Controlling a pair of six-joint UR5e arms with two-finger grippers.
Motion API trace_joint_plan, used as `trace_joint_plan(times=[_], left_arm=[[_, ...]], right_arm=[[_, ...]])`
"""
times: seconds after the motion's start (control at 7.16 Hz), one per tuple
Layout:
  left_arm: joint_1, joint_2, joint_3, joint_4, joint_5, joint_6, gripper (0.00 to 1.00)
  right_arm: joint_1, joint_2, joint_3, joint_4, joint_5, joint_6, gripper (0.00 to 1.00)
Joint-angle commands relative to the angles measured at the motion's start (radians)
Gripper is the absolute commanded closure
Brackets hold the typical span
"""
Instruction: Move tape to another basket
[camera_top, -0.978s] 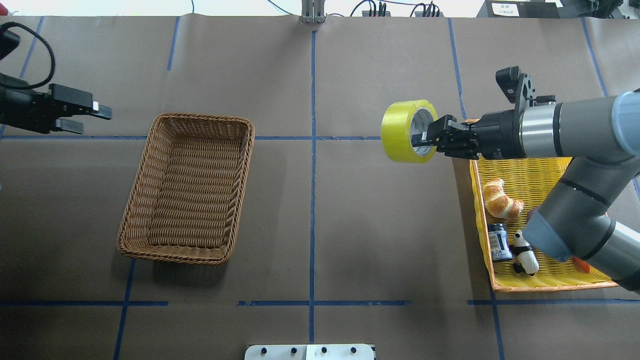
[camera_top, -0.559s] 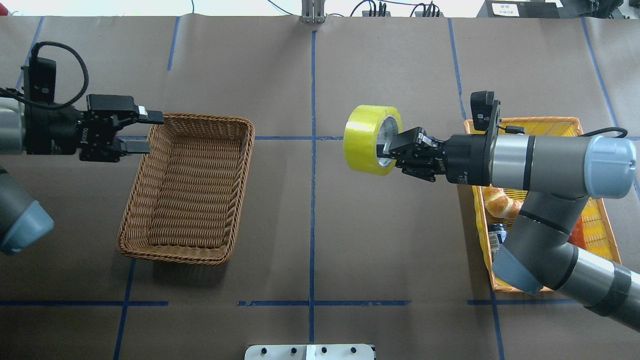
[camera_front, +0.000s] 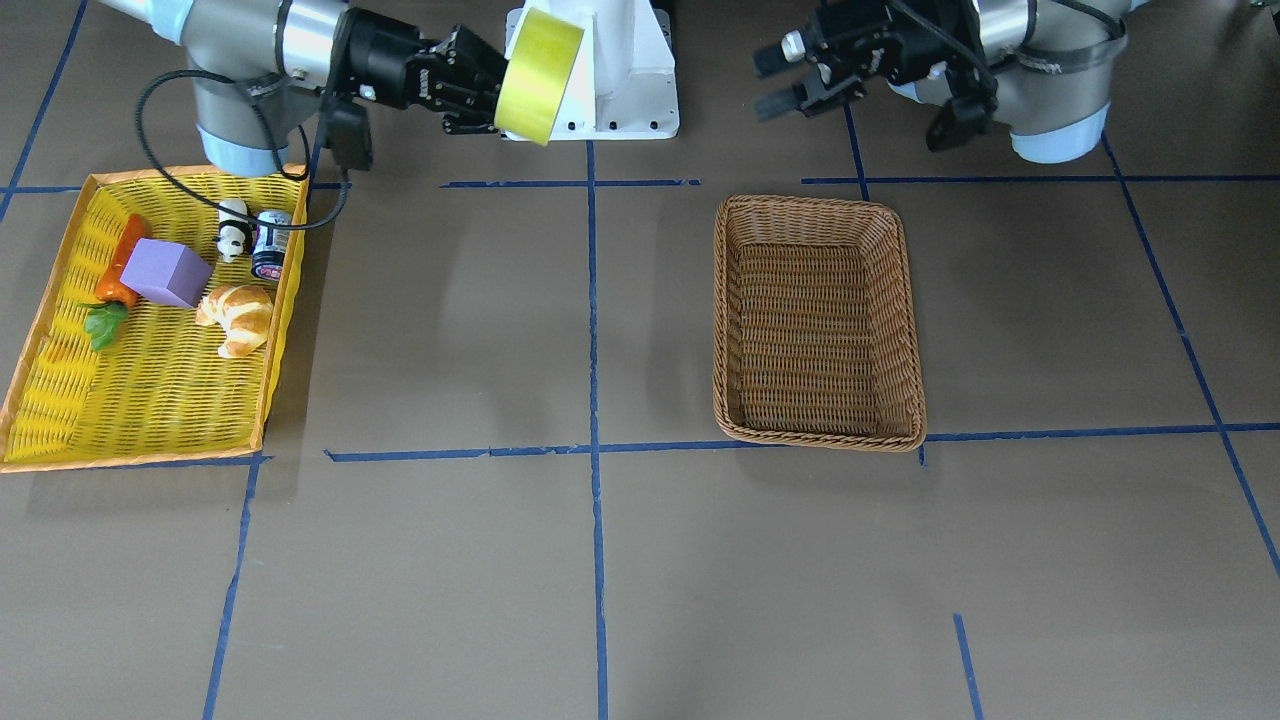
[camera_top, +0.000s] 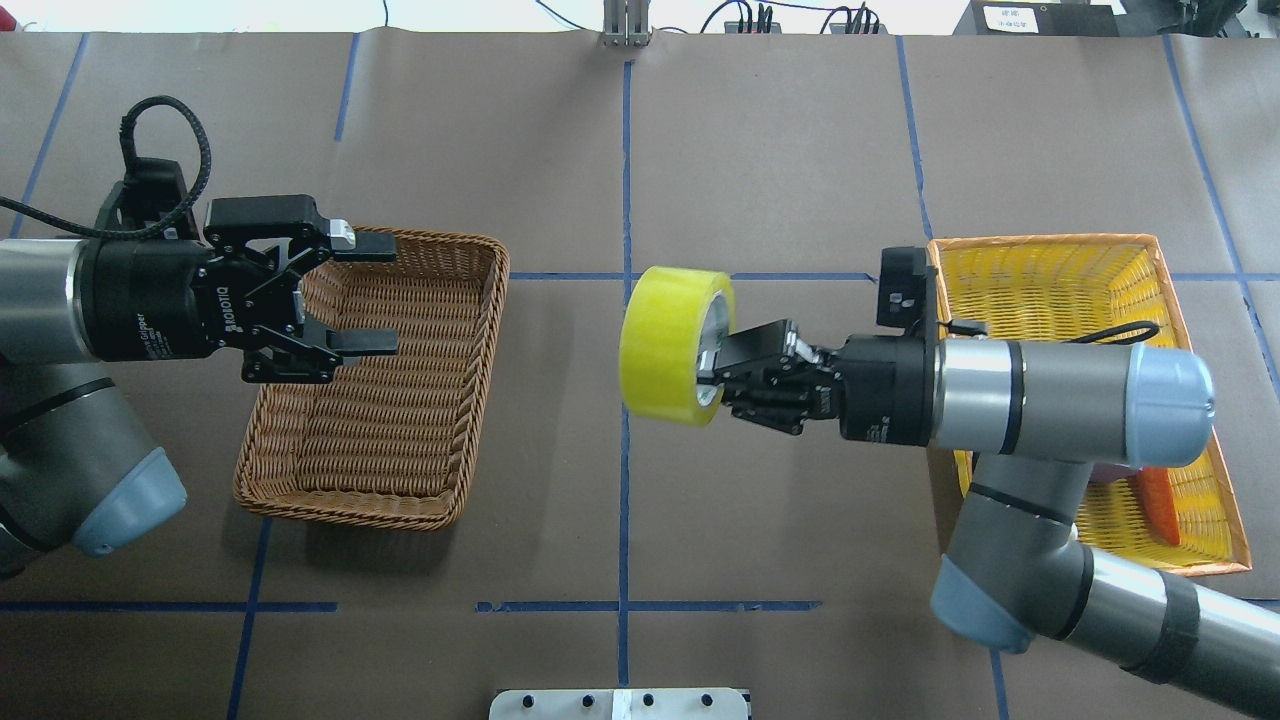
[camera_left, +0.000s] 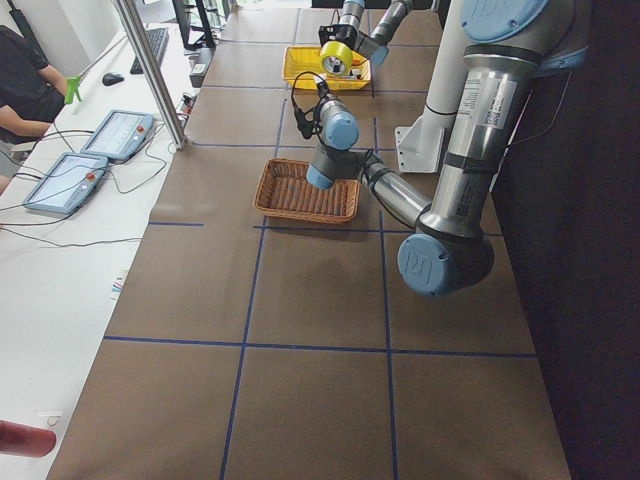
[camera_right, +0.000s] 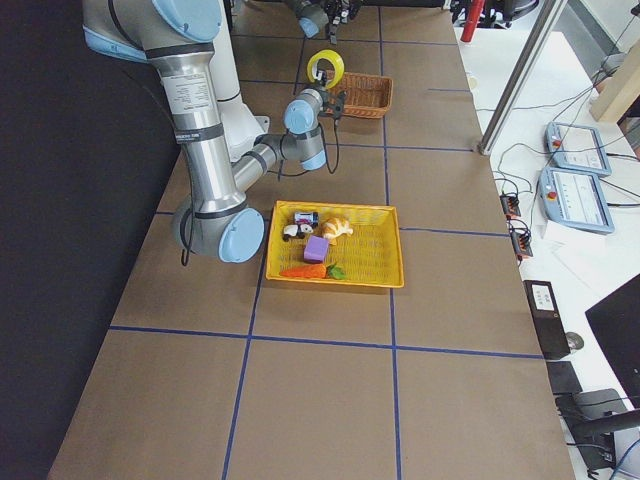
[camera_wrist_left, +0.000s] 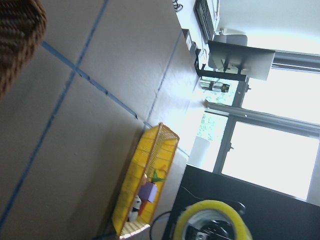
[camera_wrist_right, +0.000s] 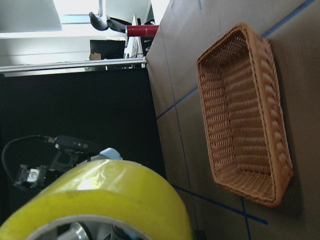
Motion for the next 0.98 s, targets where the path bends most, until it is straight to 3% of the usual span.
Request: trace_joint_plan(times=[0.0,0.84], left_arm=[[0.044,-0.067,-0.016,0.001,0.003,-0.067,0.00],[0.173,-0.100,-0.017,0.003,0.085,-0.064,0.00]], right_arm=[[-0.087,0.028,0.001,0.005,0.001,-0.003,0.99],[-0.111,0.063,-0.003,0.001,-0.001,-0.006,0.98]])
